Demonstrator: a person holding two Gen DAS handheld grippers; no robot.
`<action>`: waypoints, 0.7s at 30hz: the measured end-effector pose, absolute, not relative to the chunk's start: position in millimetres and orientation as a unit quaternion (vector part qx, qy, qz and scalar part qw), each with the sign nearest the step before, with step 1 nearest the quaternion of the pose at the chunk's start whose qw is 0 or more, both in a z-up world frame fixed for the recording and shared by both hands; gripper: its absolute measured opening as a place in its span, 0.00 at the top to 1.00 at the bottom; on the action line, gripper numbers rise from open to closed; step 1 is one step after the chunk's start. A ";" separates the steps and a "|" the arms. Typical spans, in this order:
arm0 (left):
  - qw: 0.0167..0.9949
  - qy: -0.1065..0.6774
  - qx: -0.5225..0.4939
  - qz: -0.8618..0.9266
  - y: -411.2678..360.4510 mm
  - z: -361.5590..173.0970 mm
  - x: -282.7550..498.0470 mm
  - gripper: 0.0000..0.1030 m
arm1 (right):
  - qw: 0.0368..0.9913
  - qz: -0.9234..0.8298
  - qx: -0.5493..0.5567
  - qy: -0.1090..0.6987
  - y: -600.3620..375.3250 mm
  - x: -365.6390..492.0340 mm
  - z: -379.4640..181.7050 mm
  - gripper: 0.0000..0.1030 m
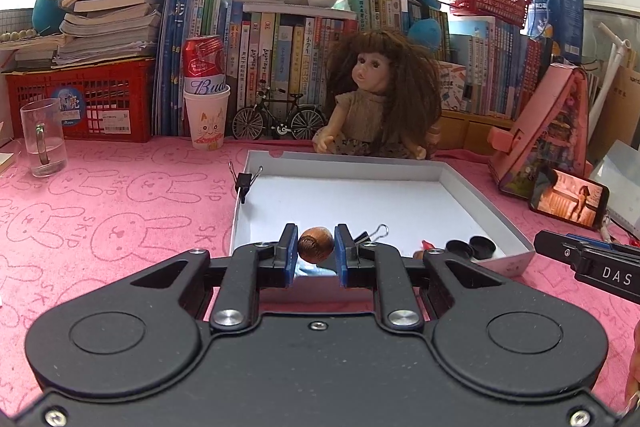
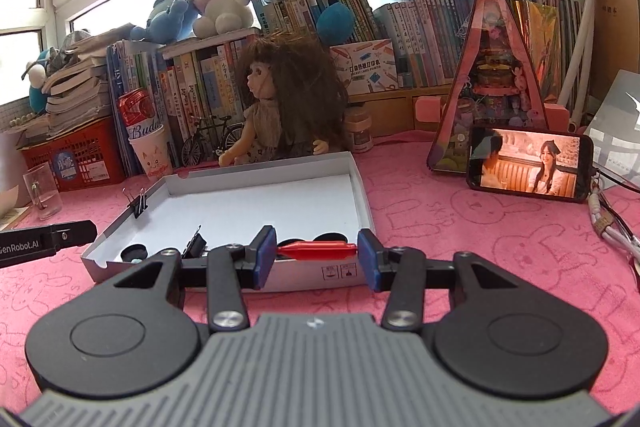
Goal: Organize rigid objects
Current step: 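Carry the acorn and red marker into the white tray and open both tools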
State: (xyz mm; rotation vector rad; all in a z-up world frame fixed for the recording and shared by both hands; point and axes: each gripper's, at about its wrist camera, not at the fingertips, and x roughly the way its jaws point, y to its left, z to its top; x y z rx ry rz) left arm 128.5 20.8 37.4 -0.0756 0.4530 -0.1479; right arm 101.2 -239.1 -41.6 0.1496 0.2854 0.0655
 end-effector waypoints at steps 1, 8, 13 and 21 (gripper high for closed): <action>0.971 0.224 -0.037 -0.072 20.8 38.0 132.6 0.82 | 0.986 0.032 0.077 0.141 -239.7 104.7 -41.0 0.51; 0.973 0.218 -0.025 -0.067 20.7 39.4 160.4 0.82 | 0.985 0.033 0.093 0.139 -246.1 132.2 -38.7 0.51; 0.971 0.228 -0.031 -0.064 22.6 38.1 185.1 0.82 | 0.983 0.039 0.112 0.141 -253.2 152.3 -37.5 0.51; 0.964 0.258 -0.031 -0.056 23.3 32.7 225.2 0.82 | 0.979 0.044 0.116 0.163 -259.4 187.9 -31.1 0.51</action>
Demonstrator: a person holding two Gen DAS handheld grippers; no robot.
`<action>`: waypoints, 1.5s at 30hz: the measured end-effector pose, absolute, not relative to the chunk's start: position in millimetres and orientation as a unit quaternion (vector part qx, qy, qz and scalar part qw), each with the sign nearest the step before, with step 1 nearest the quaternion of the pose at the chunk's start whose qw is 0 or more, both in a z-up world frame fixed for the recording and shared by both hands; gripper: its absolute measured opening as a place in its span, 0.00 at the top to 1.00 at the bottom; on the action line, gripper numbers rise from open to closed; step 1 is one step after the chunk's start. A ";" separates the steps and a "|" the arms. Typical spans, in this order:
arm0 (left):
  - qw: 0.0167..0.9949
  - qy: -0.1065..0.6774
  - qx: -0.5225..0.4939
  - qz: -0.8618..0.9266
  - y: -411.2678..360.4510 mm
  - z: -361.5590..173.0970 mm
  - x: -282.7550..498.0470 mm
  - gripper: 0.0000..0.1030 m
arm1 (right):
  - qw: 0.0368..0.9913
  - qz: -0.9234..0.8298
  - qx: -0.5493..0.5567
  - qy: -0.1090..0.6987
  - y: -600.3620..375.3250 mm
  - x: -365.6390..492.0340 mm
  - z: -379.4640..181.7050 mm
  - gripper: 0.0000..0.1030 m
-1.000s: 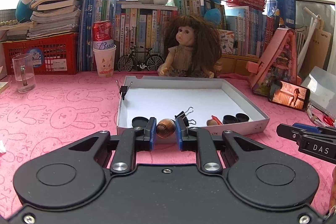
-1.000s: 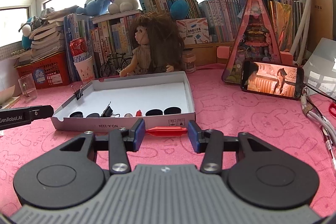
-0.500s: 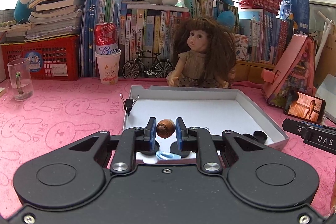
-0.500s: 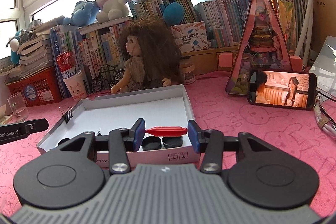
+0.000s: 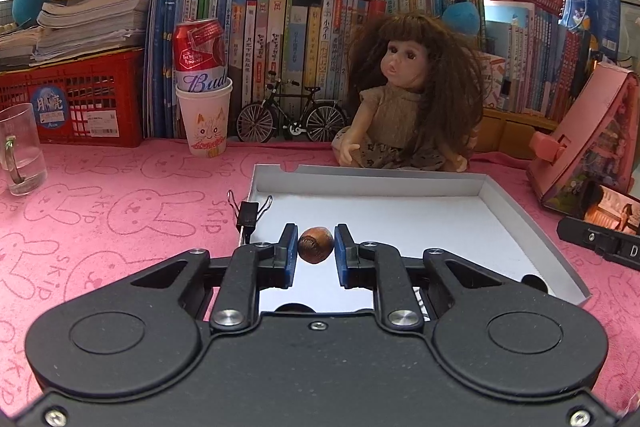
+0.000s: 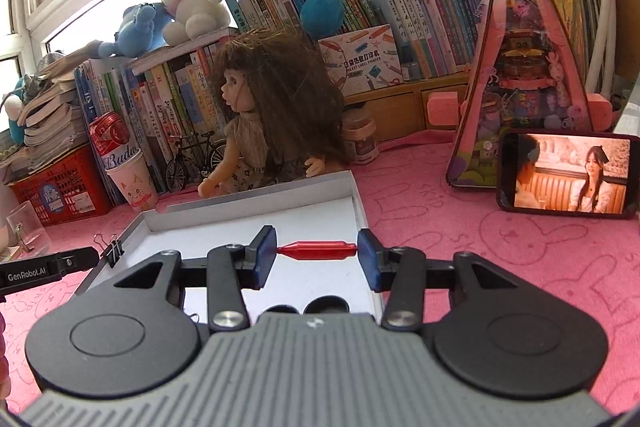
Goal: Organize rigid objects
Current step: 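Carry the acorn and red marker into the white tray and open both tools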
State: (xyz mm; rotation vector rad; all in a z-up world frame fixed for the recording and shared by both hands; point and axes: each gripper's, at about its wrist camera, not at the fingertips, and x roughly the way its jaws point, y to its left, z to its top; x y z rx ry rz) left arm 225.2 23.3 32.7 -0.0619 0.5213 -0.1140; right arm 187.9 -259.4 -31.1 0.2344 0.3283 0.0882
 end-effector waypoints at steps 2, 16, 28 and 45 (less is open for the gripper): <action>0.962 0.264 -0.025 -0.058 21.3 30.8 232.8 0.82 | 0.975 0.046 0.123 0.179 -262.0 199.0 -29.2 0.51; 0.944 0.328 0.002 -0.043 15.8 17.0 268.0 0.82 | 0.947 0.040 0.125 0.295 -258.6 248.1 -39.9 0.51; 0.933 0.358 0.005 -0.030 14.4 7.0 277.9 0.82 | 0.943 0.039 0.094 0.316 -244.7 257.3 -39.9 0.51; 0.929 0.368 -0.002 -0.028 17.0 -0.8 278.6 0.82 | 0.945 0.039 0.077 0.317 -237.9 259.6 -45.1 0.51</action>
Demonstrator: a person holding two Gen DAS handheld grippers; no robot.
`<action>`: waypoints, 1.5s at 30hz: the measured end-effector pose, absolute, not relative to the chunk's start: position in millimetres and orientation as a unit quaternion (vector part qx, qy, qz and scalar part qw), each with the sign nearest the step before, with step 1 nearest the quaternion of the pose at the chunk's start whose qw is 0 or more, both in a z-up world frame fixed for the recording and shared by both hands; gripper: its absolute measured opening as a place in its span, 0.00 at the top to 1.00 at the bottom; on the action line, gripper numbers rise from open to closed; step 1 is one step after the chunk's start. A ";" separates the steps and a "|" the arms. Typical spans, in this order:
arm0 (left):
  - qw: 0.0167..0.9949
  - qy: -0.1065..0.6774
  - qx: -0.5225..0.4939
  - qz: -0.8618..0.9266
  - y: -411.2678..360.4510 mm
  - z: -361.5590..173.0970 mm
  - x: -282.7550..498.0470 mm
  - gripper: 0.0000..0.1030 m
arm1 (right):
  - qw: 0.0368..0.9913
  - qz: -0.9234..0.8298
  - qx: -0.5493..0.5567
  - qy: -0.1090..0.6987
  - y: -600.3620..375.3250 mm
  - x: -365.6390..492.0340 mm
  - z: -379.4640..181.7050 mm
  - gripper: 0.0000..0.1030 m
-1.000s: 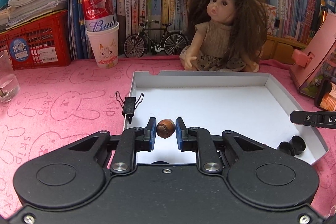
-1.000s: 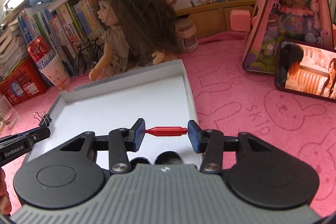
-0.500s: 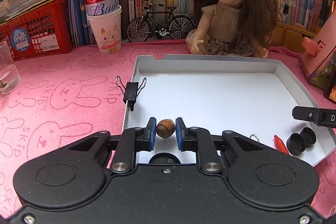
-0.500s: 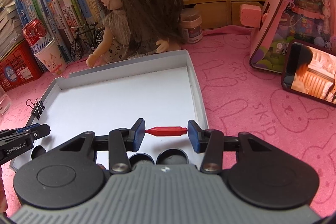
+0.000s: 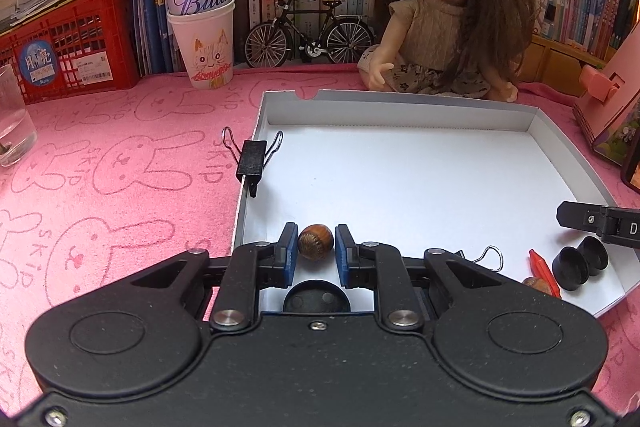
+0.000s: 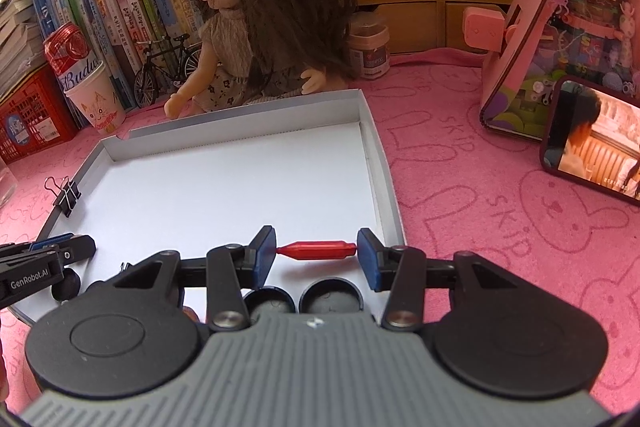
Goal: Organize rigid objects
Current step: 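Carry the acorn and red marker into the white tray and open both tools, then withdraw both tools from the tray toward the remaining objects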
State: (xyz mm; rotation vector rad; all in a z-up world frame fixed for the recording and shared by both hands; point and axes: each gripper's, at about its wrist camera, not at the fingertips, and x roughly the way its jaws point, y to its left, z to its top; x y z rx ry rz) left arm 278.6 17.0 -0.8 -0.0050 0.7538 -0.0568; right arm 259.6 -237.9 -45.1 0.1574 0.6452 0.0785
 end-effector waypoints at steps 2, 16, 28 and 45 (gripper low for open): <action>0.930 0.367 -0.002 -0.028 16.4 -1.1 278.5 0.82 | 0.945 0.039 0.075 0.316 -237.7 259.3 -45.4 0.51; 0.930 0.366 0.000 -0.033 14.6 0.7 275.0 0.68 | 0.945 0.040 0.077 0.314 -238.6 257.2 -45.7 0.41; 0.935 0.354 0.008 -0.033 14.0 9.3 264.0 0.52 | 0.949 0.044 0.071 0.303 -240.1 247.0 -40.3 0.33; 0.949 0.307 0.007 -0.064 11.6 33.5 215.6 0.28 | 0.963 0.062 0.054 0.256 -237.3 208.0 -26.6 0.19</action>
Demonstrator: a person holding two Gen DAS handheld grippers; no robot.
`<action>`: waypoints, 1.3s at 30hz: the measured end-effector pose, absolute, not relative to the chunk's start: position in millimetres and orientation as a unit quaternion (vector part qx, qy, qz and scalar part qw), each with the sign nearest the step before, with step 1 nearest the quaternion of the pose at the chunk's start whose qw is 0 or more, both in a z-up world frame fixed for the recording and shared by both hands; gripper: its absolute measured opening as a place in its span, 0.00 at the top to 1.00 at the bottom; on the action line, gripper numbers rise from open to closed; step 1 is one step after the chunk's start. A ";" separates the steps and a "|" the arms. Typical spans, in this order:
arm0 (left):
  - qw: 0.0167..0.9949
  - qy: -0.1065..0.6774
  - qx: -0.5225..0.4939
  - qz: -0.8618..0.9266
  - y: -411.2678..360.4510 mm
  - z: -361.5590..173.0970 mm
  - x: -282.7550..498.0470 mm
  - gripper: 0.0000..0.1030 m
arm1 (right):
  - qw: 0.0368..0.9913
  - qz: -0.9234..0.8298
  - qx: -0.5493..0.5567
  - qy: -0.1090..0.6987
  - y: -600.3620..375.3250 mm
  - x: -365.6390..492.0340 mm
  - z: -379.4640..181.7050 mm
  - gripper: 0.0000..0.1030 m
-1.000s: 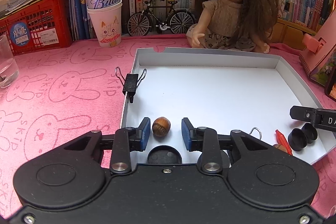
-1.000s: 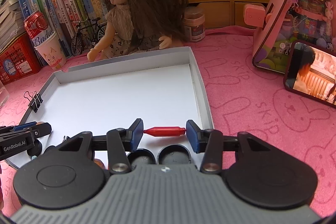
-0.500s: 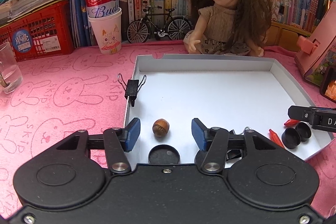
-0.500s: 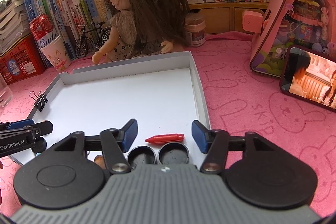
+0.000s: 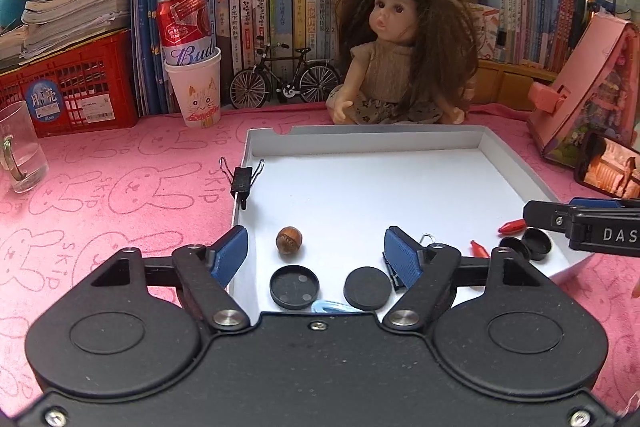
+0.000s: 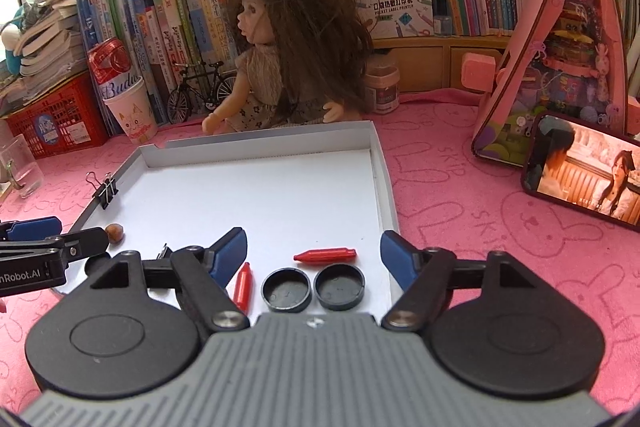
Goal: Organize rigid objects
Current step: 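Withdraw both tools from the tray toward the remaining objects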
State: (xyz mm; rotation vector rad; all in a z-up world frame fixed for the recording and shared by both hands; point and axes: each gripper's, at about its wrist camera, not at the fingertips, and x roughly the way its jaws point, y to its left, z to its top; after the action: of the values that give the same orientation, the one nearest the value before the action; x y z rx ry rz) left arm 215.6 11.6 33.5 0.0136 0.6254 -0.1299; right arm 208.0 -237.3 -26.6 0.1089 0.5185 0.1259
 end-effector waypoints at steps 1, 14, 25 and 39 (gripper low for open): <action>0.950 0.304 0.004 -0.066 11.6 35.0 211.9 0.28 | 0.964 0.065 0.051 0.253 -236.7 204.7 -26.1 0.18; 0.956 0.277 0.005 -0.102 10.8 43.1 151.0 0.26 | 0.969 0.114 0.031 0.216 -230.1 155.2 -24.8 0.16; 0.955 0.268 0.015 -0.129 5.8 38.4 104.5 0.25 | 0.969 0.144 0.011 0.199 -224.4 117.6 -31.7 0.14; 0.951 0.271 0.031 -0.147 6.4 20.3 61.6 0.25 | 0.968 0.174 -0.020 0.178 -218.6 71.8 -48.6 0.12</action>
State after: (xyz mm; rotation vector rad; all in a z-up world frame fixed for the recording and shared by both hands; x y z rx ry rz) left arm 61.6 6.4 20.3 0.0630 0.5521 -0.2987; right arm 71.8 -218.6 -48.6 -0.0412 0.3591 0.3511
